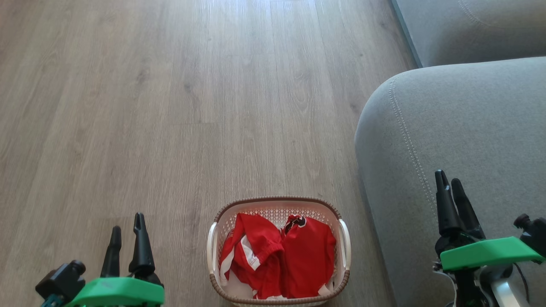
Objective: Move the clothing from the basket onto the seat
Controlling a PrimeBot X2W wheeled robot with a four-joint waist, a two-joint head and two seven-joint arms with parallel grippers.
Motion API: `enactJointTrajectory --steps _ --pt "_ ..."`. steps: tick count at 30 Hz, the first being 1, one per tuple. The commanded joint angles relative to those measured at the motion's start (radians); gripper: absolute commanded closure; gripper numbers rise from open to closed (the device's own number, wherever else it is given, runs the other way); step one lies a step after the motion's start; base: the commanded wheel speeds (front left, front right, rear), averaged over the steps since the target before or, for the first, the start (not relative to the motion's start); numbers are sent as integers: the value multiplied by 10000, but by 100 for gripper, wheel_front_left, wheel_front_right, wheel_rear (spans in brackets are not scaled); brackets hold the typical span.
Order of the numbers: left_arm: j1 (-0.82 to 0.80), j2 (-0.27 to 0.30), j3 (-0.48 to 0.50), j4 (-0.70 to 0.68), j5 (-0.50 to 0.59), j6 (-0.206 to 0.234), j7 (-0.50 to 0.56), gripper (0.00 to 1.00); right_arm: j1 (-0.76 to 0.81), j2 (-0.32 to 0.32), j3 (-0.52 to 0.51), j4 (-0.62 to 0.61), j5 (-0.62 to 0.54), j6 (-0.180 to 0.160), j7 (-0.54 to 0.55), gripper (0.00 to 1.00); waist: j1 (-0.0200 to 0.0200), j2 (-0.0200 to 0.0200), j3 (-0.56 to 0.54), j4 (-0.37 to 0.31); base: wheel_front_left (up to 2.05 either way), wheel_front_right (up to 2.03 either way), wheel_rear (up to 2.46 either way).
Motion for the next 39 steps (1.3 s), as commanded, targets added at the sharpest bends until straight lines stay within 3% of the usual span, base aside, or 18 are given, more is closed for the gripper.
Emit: enactJointTrajectory --steps 1,39 --pt "-215 162 140 -292 351 45 -129 0 -234 -32 -26 -370 -405 50 -101 0 0 0 -1 7 0 0 0" --pt "-206 220 -333 678 4830 556 -1239 0 47 824 -1069 52 -6343 77 -192 0 0 0 -119 84 0 0 0"
